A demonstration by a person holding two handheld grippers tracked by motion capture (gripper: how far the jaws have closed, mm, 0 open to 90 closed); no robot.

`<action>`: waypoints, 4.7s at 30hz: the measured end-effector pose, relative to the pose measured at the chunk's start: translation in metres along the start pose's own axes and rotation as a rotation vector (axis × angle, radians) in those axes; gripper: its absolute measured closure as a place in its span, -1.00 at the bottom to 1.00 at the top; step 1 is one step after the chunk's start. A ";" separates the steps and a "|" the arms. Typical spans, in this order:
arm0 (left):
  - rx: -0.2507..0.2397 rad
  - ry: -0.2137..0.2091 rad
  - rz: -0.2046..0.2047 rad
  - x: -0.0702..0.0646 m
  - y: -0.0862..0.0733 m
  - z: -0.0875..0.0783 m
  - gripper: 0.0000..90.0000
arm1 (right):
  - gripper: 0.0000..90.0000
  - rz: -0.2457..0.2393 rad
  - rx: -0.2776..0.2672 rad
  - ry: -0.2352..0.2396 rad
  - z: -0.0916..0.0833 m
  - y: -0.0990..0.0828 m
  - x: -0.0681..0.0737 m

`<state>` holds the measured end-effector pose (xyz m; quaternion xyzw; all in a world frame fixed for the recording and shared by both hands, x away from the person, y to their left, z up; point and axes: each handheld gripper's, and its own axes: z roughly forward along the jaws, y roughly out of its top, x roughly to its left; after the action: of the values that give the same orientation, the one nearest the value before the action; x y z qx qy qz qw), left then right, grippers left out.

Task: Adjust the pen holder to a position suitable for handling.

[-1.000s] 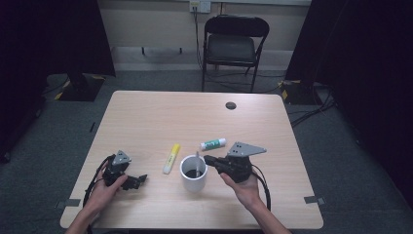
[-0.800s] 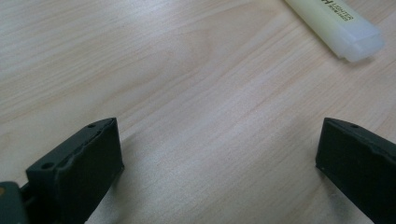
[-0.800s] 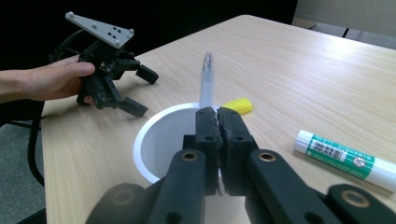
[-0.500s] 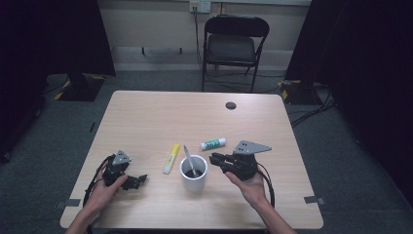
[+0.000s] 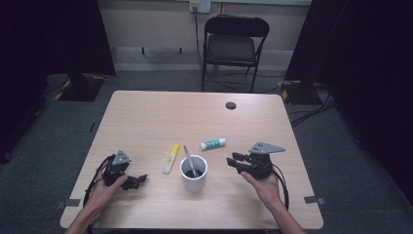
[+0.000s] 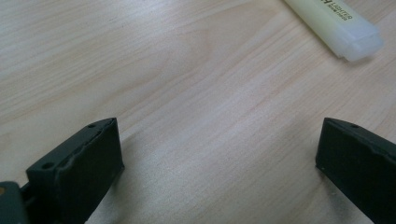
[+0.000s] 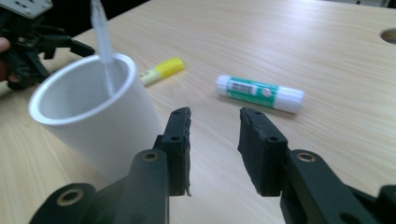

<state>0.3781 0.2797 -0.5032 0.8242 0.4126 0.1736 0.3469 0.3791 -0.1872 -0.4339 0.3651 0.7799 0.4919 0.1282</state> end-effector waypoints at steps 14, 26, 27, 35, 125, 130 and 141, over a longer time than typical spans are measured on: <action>0.018 -0.005 0.007 0.001 0.002 -0.001 -0.97 | 0.03 0.041 0.102 -0.157 -0.008 -0.039 -0.035; 0.011 -0.003 0.016 -0.001 0.005 -0.004 -0.64 | -0.18 0.035 0.171 -0.241 -0.003 -0.056 -0.051; 0.012 -0.006 0.021 -0.001 0.006 -0.004 -0.63 | -0.19 0.030 0.180 -0.246 -0.002 -0.057 -0.051; -0.011 -0.032 0.028 -0.008 0.012 -0.004 -0.55 | -0.37 0.018 0.218 -0.265 0.003 -0.060 -0.055; 0.113 -0.156 0.127 -0.034 0.047 0.017 0.45 | -0.47 0.012 0.195 -0.302 0.007 -0.063 -0.051; 0.099 -0.153 0.129 -0.032 0.033 0.005 0.45 | -0.47 0.012 0.195 -0.302 0.007 -0.063 -0.051; 0.106 -0.176 0.131 -0.033 0.029 -0.001 0.35 | -0.47 0.011 0.197 -0.300 0.007 -0.063 -0.051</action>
<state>0.3739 0.2419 -0.4820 0.8786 0.3346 0.1007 0.3255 0.3912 -0.2338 -0.4994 0.4495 0.7944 0.3540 0.2039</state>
